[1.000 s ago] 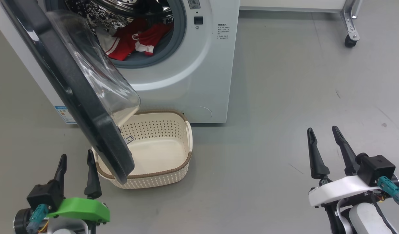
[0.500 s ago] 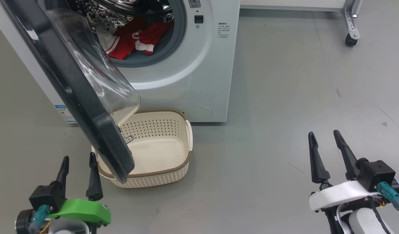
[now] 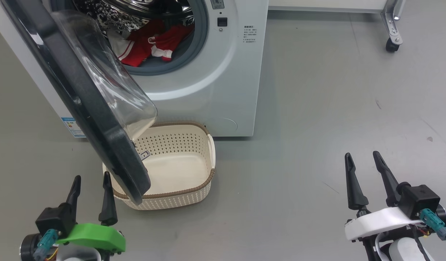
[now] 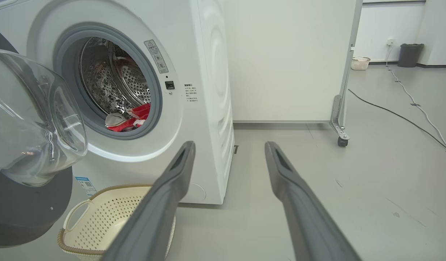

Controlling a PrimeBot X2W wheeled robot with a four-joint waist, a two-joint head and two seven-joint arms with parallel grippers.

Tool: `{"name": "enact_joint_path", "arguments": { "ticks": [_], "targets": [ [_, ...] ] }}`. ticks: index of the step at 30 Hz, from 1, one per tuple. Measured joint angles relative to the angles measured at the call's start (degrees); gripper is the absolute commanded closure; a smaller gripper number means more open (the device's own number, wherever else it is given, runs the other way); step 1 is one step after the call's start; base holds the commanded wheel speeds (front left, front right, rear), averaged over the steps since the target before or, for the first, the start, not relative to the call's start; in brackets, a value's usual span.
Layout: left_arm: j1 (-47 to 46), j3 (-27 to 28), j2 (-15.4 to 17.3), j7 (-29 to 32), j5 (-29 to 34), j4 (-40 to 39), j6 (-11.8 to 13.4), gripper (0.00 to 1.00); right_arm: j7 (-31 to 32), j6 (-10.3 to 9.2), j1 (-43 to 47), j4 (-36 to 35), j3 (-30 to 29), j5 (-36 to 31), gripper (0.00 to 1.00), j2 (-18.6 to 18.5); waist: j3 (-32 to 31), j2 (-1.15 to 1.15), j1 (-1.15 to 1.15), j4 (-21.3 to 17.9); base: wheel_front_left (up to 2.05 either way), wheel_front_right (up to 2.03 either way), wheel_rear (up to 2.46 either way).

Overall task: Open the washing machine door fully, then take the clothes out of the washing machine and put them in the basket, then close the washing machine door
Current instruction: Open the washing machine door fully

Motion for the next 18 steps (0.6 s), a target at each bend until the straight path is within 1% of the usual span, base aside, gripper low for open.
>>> {"name": "enact_joint_path", "arguments": {
  "ticks": [4, 6, 11, 13, 18],
  "targets": [
    [0.0, -0.16, 0.0, 0.0, -0.01, 0.26, -0.01, 0.0, 0.0, 0.08, 0.15, 0.14, -0.44, -0.29, 0.0, 0.29, -0.09, 0.0, 0.0, 0.02, 0.0, 0.0, 0.0],
    [0.0, -0.22, 0.0, 0.0, -0.01, 0.41, -0.01, 0.0, 0.0, 0.54, 0.2, 0.22, -0.62, -0.56, 0.0, 0.41, -0.14, 0.0, 0.0, 0.03, 0.0, 0.0, 0.0],
    [0.0, -0.36, 0.0, 0.0, -0.01, 0.44, -0.01, 0.0, 0.0, 0.6, 0.32, 0.29, -1.31, -0.77, 0.0, 0.89, -0.2, 0.0, 0.0, 0.08, 0.0, 0.0, 0.0],
    [0.0, -0.43, 0.0, 0.0, -0.02, 0.44, -0.01, 0.0, 0.0, 1.09, 0.33, 0.32, -1.56, -0.8, 0.0, 1.05, -0.23, 0.0, 0.0, 0.12, 0.0, 0.0, 0.0],
    [0.0, -0.54, 0.0, 0.0, -0.02, 0.44, -0.01, 0.0, 0.0, 1.35, 0.35, 0.48, -1.91, -1.12, 0.0, 1.47, -0.23, 0.0, 0.0, 0.2, 0.0, 0.0, 0.0]
  ]
}}
